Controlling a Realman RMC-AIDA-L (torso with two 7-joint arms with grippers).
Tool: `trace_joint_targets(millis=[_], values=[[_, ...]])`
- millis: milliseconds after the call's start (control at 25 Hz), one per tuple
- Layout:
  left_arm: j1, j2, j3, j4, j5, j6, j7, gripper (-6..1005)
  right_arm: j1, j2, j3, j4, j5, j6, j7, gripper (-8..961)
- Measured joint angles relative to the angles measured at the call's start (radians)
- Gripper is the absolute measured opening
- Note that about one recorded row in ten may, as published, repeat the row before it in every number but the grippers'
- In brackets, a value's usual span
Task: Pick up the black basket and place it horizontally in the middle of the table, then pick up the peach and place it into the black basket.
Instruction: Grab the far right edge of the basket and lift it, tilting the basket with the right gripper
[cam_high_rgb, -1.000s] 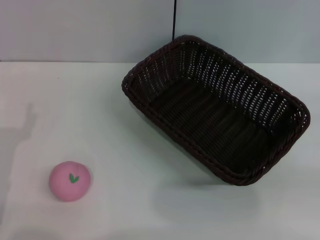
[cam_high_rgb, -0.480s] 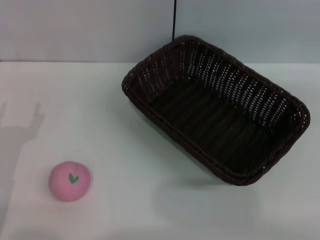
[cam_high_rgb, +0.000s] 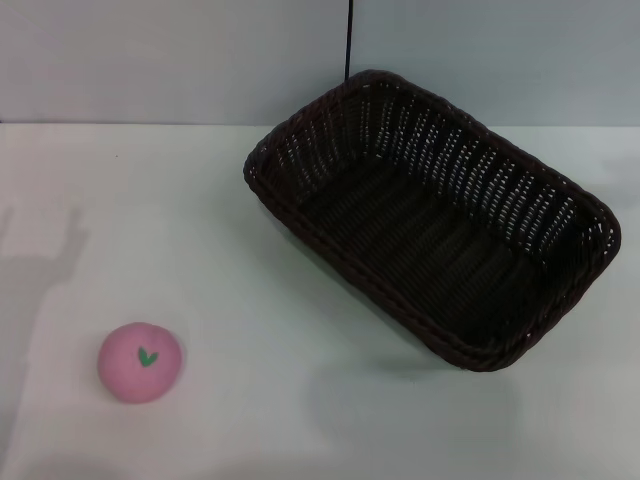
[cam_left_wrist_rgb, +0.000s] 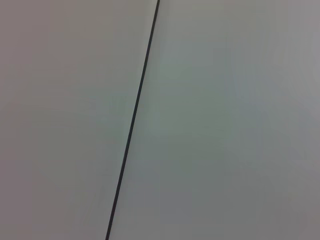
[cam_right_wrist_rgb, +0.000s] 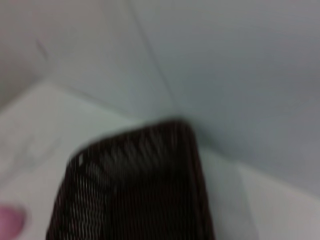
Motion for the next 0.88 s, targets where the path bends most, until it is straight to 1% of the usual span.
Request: trace_joint_targets(millis=[40, 80, 120, 240, 280, 400, 480, 560, 640, 680, 720, 760, 800, 880], values=[[0.001, 0.000, 0.000, 0.002, 0.000, -0.001, -0.011, 852, 0.006, 0.001, -0.027, 0.003, -0.012, 0.004, 0.006, 801], [0.001, 0.000, 0.000, 0.002, 0.000, -0.001, -0.011, 851, 0.013, 0.006, -0.103, 0.015, -0.029, 0.031, 0.018, 801], [0.001, 0.000, 0.000, 0.002, 0.000, -0.001, -0.011, 851, 0.013, 0.006, -0.103, 0.015, -0.029, 0.031, 0.018, 801], [0.001, 0.000, 0.000, 0.005, 0.000, -0.003, -0.025, 851, 0.017, 0.017, -0.184, 0.033, -0.037, 0.080, 0.032, 801], [0.001, 0.000, 0.000, 0.005, 0.000, -0.003, -0.025, 851, 0.022, 0.025, -0.217, 0.047, -0.039, 0.099, 0.035, 801], [0.004, 0.000, 0.001, 0.005, 0.000, -0.004, -0.031, 851, 0.027, 0.030, -0.237, 0.059, -0.040, 0.110, 0.036, 800], [0.004, 0.000, 0.001, 0.005, 0.000, -0.004, -0.031, 851, 0.029, 0.033, -0.272, 0.077, -0.043, 0.133, 0.037, 800], [0.004, 0.000, 0.001, 0.005, 0.000, -0.004, -0.031, 851, 0.029, 0.034, -0.283, 0.084, -0.045, 0.142, 0.037, 800], [0.004, 0.000, 0.000, 0.005, 0.000, -0.004, -0.031, 851, 0.029, 0.039, -0.294, 0.093, -0.051, 0.161, 0.037, 796], [0.004, 0.000, 0.000, 0.005, 0.000, -0.004, -0.031, 850, 0.029, 0.048, -0.301, 0.102, -0.055, 0.174, 0.033, 793], [0.004, 0.000, 0.000, 0.005, 0.000, -0.002, -0.031, 850, 0.029, 0.048, -0.301, 0.102, -0.055, 0.174, 0.033, 791], [0.004, 0.000, 0.000, 0.005, 0.000, -0.002, -0.031, 850, 0.027, 0.058, -0.315, 0.112, -0.058, 0.189, 0.031, 789], [0.004, 0.000, 0.003, 0.005, 0.000, 0.001, -0.031, 850, 0.027, 0.058, -0.315, 0.112, -0.058, 0.189, 0.031, 787], [0.004, 0.000, 0.003, 0.005, 0.000, 0.001, -0.031, 850, 0.025, 0.072, -0.334, 0.140, -0.073, 0.229, 0.030, 782]])
